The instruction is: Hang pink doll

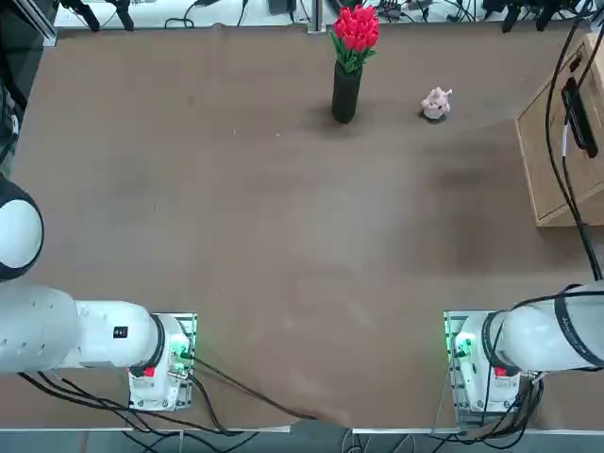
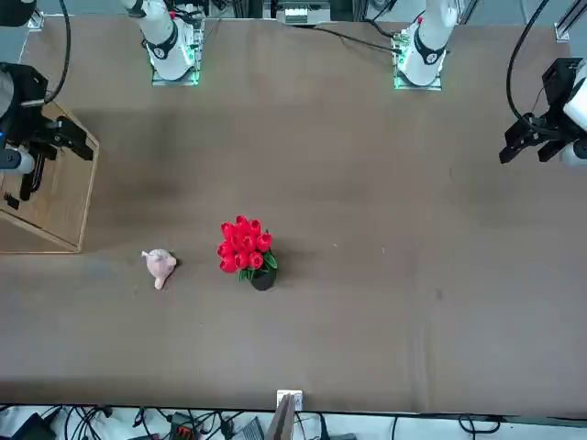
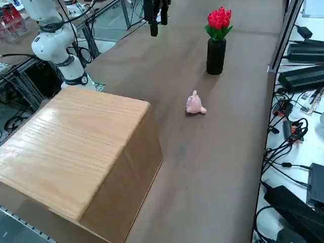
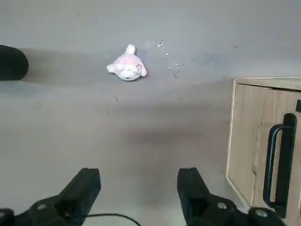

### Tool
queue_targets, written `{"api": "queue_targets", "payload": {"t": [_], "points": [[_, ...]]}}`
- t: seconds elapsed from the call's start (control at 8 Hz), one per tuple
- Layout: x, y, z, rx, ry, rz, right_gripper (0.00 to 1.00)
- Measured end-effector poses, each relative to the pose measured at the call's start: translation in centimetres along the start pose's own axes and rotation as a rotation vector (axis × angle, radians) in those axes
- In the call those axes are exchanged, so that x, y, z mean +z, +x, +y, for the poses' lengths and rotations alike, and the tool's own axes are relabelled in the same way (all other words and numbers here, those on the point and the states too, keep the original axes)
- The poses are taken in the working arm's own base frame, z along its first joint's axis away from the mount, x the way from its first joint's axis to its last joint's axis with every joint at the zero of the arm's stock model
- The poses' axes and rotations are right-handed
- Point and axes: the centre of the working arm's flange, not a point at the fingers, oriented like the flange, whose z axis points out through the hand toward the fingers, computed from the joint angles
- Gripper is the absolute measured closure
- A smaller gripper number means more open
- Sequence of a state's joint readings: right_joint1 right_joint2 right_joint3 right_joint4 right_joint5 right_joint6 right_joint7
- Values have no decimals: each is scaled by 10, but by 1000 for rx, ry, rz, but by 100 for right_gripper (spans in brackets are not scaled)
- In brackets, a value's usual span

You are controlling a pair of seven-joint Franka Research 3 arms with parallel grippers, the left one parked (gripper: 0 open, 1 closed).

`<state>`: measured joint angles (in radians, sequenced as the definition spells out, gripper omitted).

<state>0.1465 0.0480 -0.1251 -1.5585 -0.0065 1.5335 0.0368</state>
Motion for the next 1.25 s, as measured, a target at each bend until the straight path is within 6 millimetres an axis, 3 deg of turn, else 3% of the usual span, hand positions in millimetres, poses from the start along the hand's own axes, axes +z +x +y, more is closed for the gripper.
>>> {"api": "queue_targets", "payload": {"t": [0.25,0.62,1.0,1.25], "points": [[9,-7,4,12,-4,-83,0],[54,-17,15,108,-28,-349,0],[103,21,-4,457,-16,-346,0],[154,59,-21,775,-23,-299,0]]}}
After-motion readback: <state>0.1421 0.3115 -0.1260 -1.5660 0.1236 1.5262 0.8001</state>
